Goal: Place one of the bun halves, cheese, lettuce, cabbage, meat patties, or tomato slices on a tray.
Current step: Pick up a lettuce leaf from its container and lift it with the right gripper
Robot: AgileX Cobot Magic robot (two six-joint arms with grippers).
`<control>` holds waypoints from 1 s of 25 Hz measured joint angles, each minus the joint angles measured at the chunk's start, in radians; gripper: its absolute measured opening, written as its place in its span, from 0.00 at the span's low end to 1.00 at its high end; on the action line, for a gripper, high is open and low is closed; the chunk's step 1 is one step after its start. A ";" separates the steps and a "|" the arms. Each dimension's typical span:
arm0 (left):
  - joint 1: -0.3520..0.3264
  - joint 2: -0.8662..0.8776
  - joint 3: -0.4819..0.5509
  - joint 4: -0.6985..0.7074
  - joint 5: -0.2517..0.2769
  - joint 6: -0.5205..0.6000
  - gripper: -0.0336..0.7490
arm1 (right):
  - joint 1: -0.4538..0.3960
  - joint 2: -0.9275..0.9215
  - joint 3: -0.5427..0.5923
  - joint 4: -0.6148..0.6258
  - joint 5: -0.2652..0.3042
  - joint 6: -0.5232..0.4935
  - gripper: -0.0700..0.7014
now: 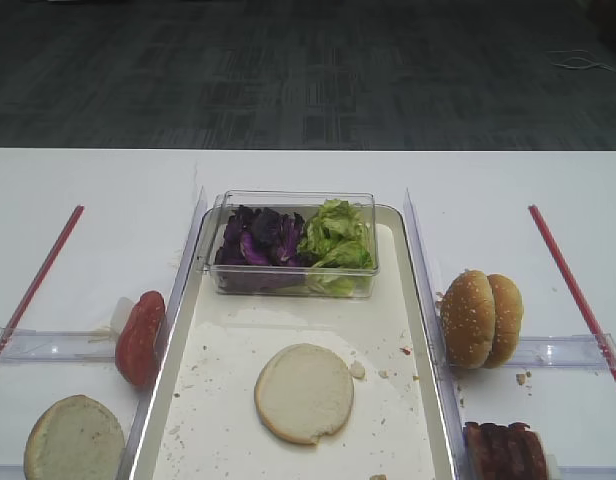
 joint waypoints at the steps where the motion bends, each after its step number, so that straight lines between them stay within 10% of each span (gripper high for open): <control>1: 0.000 0.000 0.000 0.000 0.000 0.000 0.81 | 0.000 0.000 0.000 0.000 0.000 0.000 0.98; 14: 0.000 0.000 0.000 0.000 0.000 0.000 0.81 | 0.000 0.020 0.000 0.000 0.000 0.000 0.98; 25: 0.000 0.000 0.000 0.000 0.000 0.000 0.81 | 0.000 0.453 0.000 0.000 0.000 0.000 0.98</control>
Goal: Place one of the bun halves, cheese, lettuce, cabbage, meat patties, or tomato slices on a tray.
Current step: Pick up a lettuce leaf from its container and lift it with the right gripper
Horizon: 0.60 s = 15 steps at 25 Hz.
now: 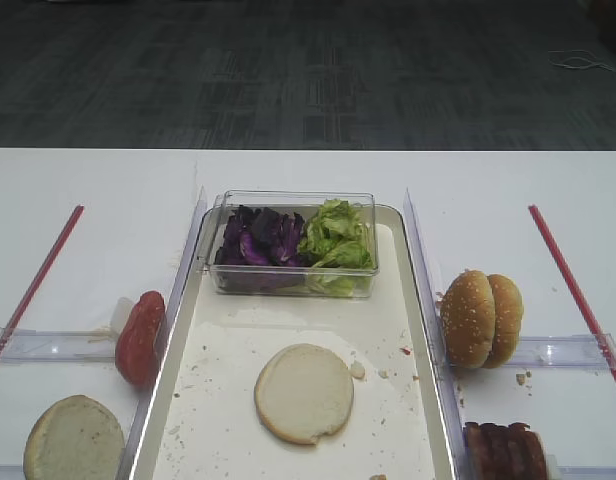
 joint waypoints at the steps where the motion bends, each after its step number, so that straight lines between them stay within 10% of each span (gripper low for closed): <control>1: 0.000 0.000 0.000 0.000 0.000 0.000 0.81 | 0.000 0.053 -0.002 0.000 0.000 0.000 0.98; 15: 0.000 0.000 0.000 0.000 0.000 0.000 0.81 | 0.000 0.522 -0.020 0.038 -0.004 -0.045 0.93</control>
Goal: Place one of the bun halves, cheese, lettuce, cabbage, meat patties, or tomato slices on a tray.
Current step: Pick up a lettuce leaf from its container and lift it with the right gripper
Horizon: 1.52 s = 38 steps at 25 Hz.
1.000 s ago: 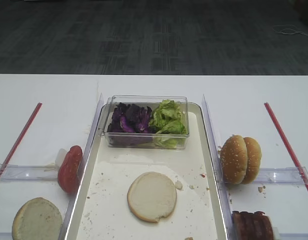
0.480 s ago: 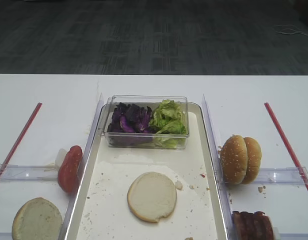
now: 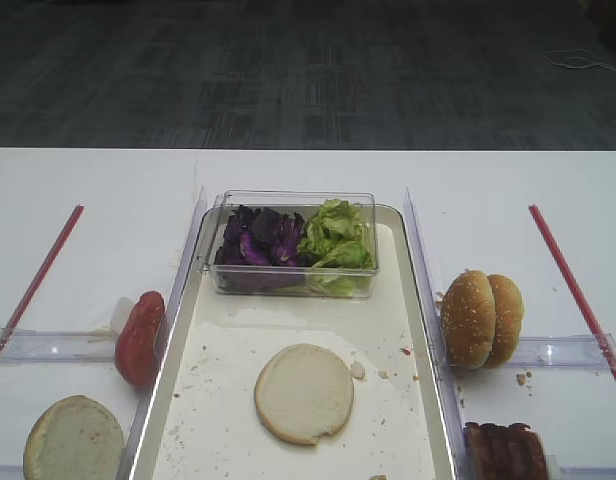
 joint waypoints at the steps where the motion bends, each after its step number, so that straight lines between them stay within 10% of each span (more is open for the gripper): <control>1: 0.000 0.000 0.000 0.000 0.000 0.000 0.81 | 0.000 0.002 0.000 -0.002 -0.001 0.000 0.93; 13: 0.000 0.000 0.000 0.000 0.000 0.000 0.81 | 0.000 0.108 -0.058 -0.030 -0.060 0.019 0.93; 23: 0.000 0.000 0.000 0.000 0.000 0.000 0.81 | 0.000 0.557 -0.503 -0.038 -0.095 0.022 0.93; 38: 0.000 0.000 0.000 0.000 0.000 0.000 0.81 | -0.074 0.981 -1.014 -0.042 0.042 0.041 0.93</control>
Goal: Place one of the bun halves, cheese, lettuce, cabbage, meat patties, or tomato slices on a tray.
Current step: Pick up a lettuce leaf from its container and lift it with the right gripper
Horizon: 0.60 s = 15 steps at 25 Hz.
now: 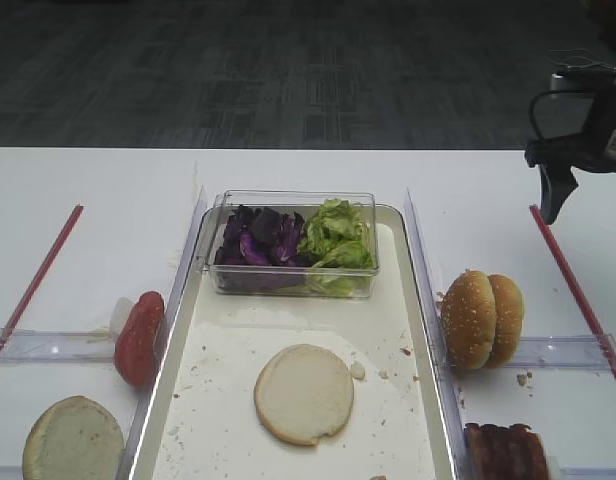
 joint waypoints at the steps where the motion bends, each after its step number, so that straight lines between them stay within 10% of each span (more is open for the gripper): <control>1: 0.000 0.000 0.000 0.000 0.000 0.000 0.81 | -0.011 0.000 -0.001 0.007 0.002 0.000 0.93; 15: 0.000 0.000 0.000 0.000 0.000 0.000 0.81 | 0.089 0.000 -0.002 0.074 -0.043 -0.011 0.93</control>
